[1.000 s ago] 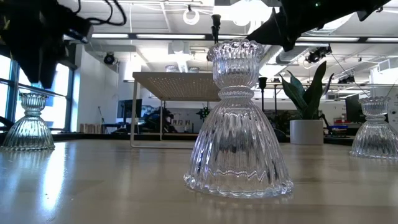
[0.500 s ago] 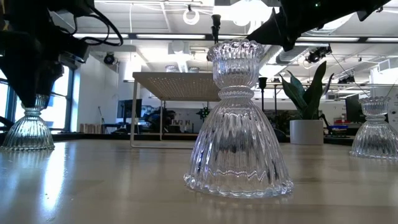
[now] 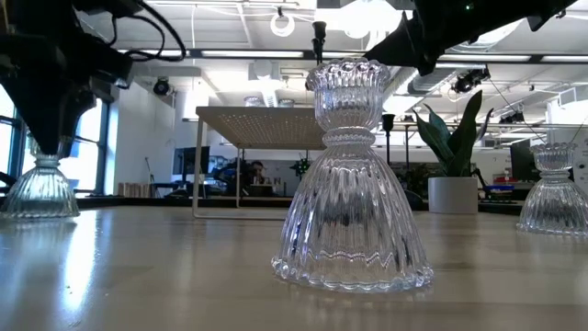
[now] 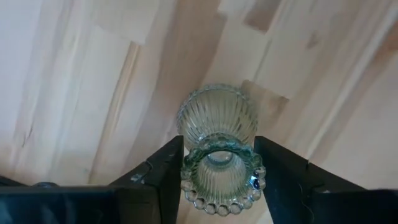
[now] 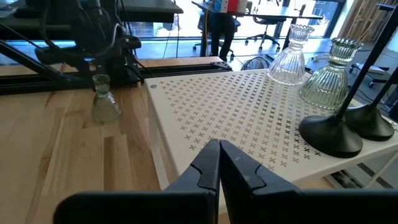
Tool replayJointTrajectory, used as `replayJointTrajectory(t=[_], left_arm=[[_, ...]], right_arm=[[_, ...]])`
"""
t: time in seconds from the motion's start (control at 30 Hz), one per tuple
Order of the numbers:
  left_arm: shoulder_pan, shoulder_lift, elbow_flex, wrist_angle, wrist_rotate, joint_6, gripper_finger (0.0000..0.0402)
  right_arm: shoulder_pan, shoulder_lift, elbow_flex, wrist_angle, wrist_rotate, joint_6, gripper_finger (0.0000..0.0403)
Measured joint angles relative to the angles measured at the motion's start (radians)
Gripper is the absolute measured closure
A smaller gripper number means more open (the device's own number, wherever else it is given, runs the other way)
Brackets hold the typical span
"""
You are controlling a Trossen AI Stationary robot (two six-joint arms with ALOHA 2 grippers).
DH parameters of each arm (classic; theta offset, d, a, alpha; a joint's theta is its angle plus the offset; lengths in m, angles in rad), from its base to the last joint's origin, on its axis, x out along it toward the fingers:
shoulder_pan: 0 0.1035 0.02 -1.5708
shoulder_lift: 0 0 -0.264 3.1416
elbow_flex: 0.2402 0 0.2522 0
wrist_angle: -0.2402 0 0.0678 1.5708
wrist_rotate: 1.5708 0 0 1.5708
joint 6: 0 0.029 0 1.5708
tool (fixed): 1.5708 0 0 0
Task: Pick & Place candle stick holders
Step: Put the top green glass candle holder on the shelf aligned with the other green glass candle holder
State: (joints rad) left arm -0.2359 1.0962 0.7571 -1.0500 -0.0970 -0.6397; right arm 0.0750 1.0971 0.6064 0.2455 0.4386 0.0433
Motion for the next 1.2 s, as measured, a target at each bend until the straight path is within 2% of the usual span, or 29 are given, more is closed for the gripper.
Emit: replayJointTrajectory(t=[0.17, 0.43, 0.57, 0.77, 0.97, 1.2], left_arm=[[0.000, 0.000, 0.073, 0.000, 0.025, 0.007, 0.0235], [-0.016, 0.000, 0.263, 0.007, 0.113, 0.091, 0.0231], [-0.047, 0.000, 0.382, 0.011, 0.066, 0.128, 0.0229], [-0.043, 0.043, 0.588, -0.027, -0.060, 0.209, 0.0229], [0.108, 0.181, 0.797, -0.089, -0.092, 0.389, 0.0228], [0.364, 0.410, 0.974, -0.072, 0.012, 0.641, 0.0227]], right_arm=[[0.000, 0.000, 0.000, 0.000, 0.000, 0.000, 0.0402], [0.000, 0.000, 0.000, 0.000, 0.000, -0.008, 0.0402], [0.000, 0.000, 0.000, 0.000, 0.000, -0.008, 0.0401], [0.000, 0.000, 0.000, 0.000, 0.000, -0.008, 0.0401], [0.000, 0.000, 0.000, 0.000, -0.007, -0.008, 0.0402], [0.000, 0.000, 0.000, 0.000, -0.014, -0.015, 0.0402]])
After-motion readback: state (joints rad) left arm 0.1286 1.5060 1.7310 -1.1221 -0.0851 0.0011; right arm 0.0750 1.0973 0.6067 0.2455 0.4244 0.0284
